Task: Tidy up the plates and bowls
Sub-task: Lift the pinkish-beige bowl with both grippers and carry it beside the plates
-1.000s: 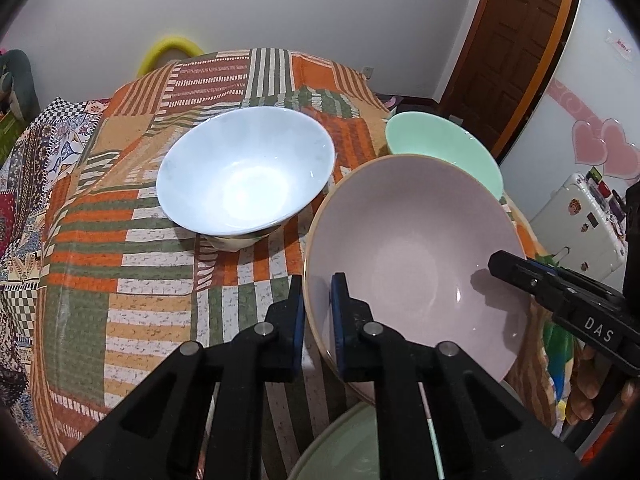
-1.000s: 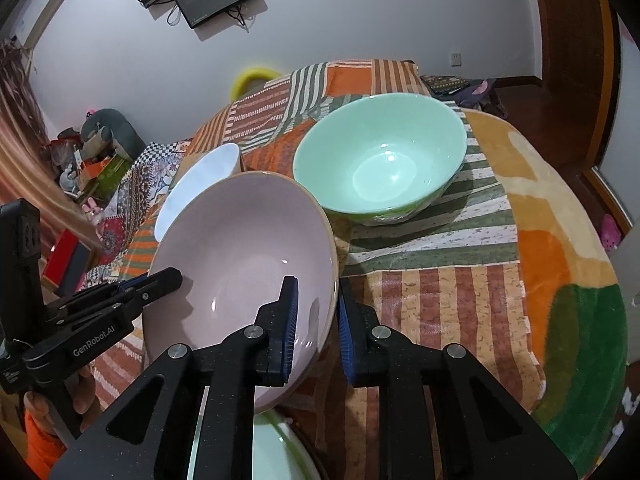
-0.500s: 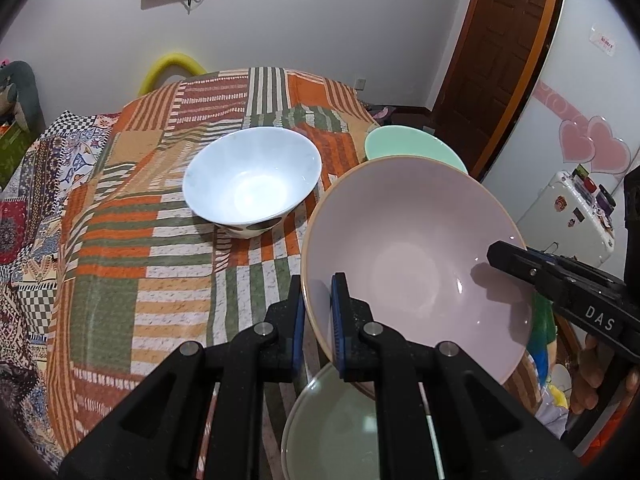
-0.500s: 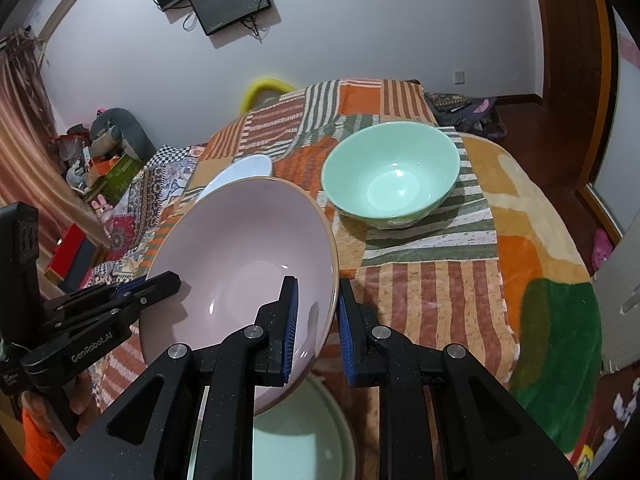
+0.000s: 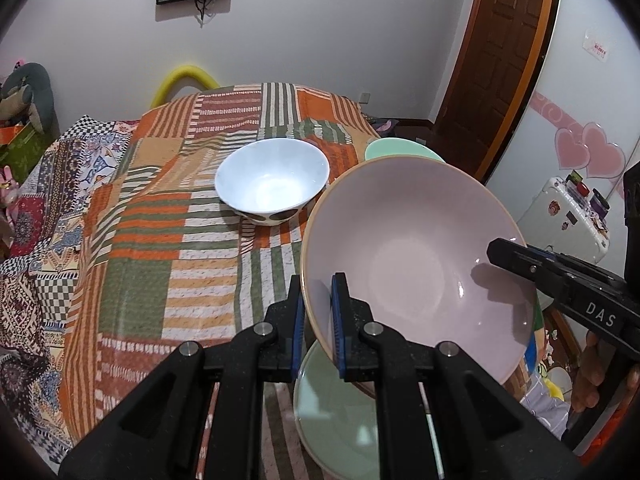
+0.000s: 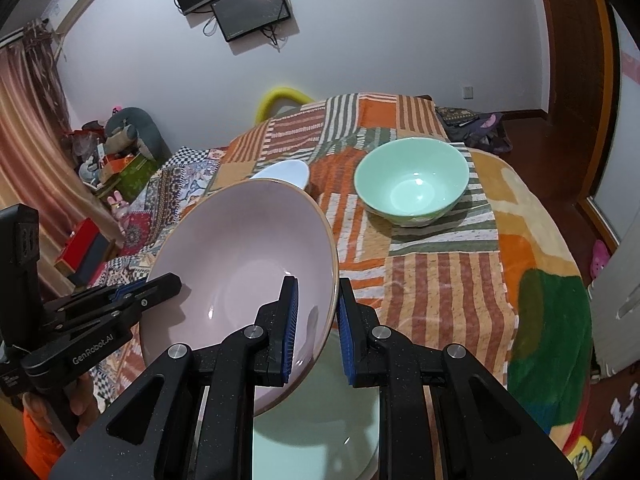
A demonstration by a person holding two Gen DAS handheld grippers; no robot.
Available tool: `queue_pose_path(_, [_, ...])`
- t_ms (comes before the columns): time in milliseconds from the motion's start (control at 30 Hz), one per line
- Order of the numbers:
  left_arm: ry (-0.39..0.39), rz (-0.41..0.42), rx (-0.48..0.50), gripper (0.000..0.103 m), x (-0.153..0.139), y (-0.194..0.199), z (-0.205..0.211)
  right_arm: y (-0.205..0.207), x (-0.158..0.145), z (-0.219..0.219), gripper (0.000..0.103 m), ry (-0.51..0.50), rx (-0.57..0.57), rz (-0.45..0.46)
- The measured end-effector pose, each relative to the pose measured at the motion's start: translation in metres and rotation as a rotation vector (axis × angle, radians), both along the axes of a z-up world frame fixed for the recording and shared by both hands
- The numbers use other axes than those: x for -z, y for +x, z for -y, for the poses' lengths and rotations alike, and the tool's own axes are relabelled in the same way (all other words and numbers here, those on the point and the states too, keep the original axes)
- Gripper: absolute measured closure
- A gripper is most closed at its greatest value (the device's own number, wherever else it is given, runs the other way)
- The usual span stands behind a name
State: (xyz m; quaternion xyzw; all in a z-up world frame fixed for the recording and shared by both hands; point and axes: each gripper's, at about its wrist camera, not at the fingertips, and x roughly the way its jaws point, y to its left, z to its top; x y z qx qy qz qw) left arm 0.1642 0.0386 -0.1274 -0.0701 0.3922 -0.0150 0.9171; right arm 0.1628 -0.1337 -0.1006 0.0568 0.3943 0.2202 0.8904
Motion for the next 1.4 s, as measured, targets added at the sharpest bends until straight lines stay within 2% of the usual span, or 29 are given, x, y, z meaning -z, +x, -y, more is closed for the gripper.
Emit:
queue_pose_path(767, [0.033,0.041,-0.127,0.091,-0.014,-0.084,-0.04,-0.043,-0.001,-0.048,0.086,0.016,-0.115,0.027])
queue_pose_path(1400, [0.012,-0.001,-0.285,0.091,0.011,-0.125,-0.105,-0.057,0.019,-0.121,0.086,-0.015,-0.264,-0.014])
